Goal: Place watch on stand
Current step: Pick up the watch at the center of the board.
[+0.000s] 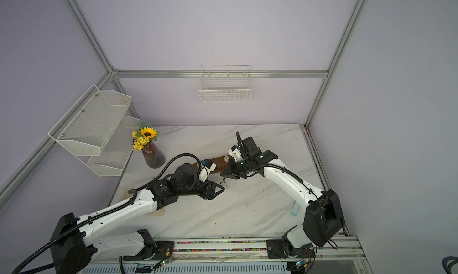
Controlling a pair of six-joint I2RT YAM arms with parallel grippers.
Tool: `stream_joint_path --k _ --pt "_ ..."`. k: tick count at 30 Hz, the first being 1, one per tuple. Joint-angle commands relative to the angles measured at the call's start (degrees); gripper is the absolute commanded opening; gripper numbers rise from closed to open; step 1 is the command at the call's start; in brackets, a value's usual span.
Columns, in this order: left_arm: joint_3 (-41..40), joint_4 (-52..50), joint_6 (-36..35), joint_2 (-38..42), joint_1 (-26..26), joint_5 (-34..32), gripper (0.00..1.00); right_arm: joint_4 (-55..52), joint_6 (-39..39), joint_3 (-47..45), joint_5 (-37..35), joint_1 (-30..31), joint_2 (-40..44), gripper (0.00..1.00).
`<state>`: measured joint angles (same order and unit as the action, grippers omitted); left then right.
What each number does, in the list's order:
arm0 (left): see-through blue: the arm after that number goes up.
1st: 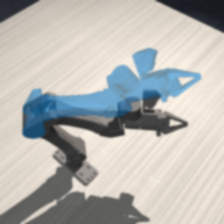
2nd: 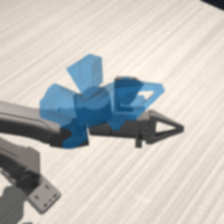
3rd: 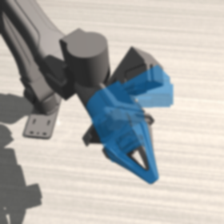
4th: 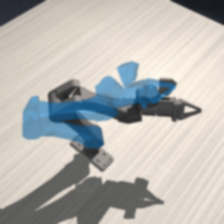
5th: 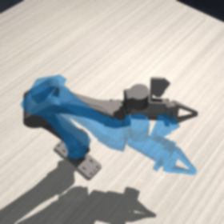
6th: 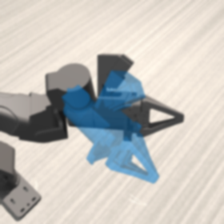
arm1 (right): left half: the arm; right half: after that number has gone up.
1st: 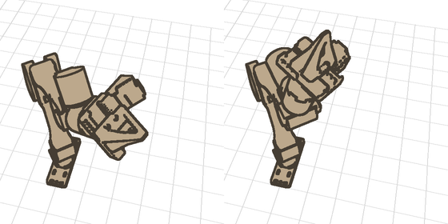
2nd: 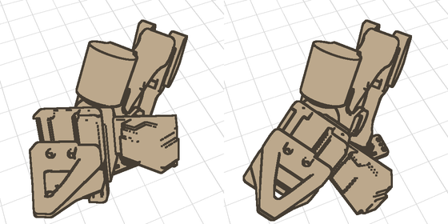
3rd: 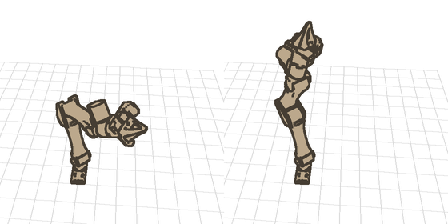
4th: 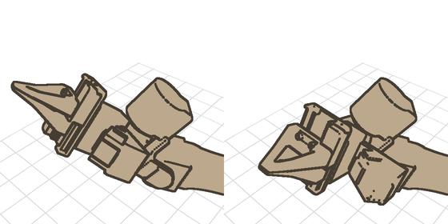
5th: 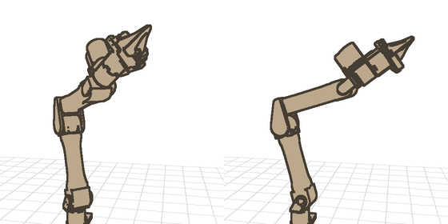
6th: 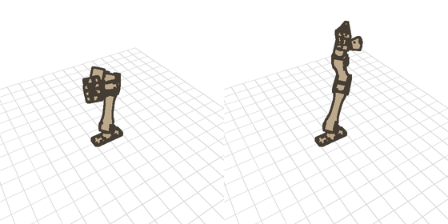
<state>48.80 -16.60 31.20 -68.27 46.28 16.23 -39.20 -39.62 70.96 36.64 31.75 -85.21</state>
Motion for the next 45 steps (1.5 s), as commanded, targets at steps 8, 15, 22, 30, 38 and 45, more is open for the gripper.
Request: stream_joint_path --k 8,15,22,30,38,45 --pt "7.5 0.8 -6.4 -1.4 0.7 -3.7 0.64 -1.6 -1.2 1.4 4.1 -0.2 -0.7 0.06" --pt "8.4 0.9 -4.7 -4.0 1.4 -0.2 0.48 -1.5 -1.0 2.3 5.2 -0.3 -1.9 0.06" --pt "8.9 1.2 -4.0 -5.0 1.7 0.7 0.38 -1.5 -1.1 2.6 5.5 -0.4 -2.3 0.06" --pt "10.3 1.3 -3.6 -6.0 1.7 1.5 0.20 -1.3 -1.0 1.5 5.4 -0.4 -1.8 0.06" --pt "10.1 1.4 -2.0 -5.7 1.8 1.2 0.08 -0.7 -0.2 1.2 5.4 -0.4 -1.9 0.07" --pt "9.8 4.0 0.7 -5.5 1.8 2.0 0.00 11.7 -5.1 -5.4 6.1 -0.4 3.2 0.23"
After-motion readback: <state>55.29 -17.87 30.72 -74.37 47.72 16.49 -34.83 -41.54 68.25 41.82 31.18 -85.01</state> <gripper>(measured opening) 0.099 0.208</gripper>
